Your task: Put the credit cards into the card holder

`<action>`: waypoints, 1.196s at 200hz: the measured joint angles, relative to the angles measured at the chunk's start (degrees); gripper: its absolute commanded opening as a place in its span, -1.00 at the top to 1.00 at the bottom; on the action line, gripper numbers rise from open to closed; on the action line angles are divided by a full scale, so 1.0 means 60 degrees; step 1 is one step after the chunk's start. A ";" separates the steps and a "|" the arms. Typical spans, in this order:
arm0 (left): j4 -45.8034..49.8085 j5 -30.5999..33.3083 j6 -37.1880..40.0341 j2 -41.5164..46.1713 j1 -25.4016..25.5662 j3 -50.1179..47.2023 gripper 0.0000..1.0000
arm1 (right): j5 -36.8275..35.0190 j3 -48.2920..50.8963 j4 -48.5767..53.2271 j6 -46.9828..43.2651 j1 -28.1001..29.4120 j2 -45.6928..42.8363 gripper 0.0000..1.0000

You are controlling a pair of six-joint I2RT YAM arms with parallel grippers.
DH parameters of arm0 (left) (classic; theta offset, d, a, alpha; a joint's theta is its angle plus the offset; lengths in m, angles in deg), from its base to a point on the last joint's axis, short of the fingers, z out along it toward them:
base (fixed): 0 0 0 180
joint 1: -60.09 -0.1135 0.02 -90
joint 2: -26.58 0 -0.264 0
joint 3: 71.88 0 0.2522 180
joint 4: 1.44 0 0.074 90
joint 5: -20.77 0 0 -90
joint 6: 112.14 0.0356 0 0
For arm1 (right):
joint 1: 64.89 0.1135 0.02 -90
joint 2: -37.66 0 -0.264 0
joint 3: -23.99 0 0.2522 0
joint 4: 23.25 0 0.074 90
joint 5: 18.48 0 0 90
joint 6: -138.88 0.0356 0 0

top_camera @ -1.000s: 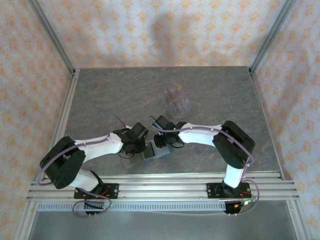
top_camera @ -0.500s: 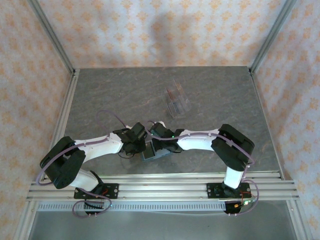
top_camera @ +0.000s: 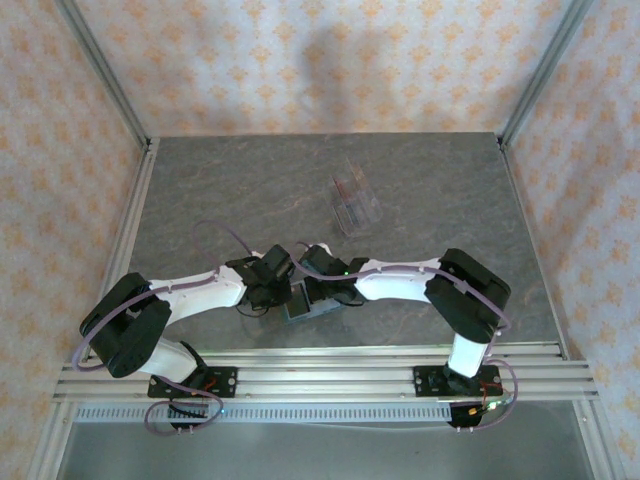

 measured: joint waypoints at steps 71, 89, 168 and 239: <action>-0.0018 -0.0004 -0.0040 -0.0007 0.0000 0.0000 0.96 | 0.0219 -0.0372 0.0681 -0.0095 0.0000 -0.0317 1.00; -0.0018 -0.0007 -0.0040 -0.0007 0.0000 0.0000 0.96 | 0.0390 -0.0452 0.0703 -0.0091 0.0000 -0.0317 1.00; -0.0025 -0.0018 -0.0073 -0.0007 0.0004 0.0000 0.96 | 0.1574 -0.0652 0.0375 0.0317 0.0000 -0.0317 1.00; -0.0029 -0.0022 -0.0113 -0.0022 0.0007 0.0000 0.96 | 0.3424 -0.0335 -0.0787 0.1490 -0.0448 -0.0317 0.92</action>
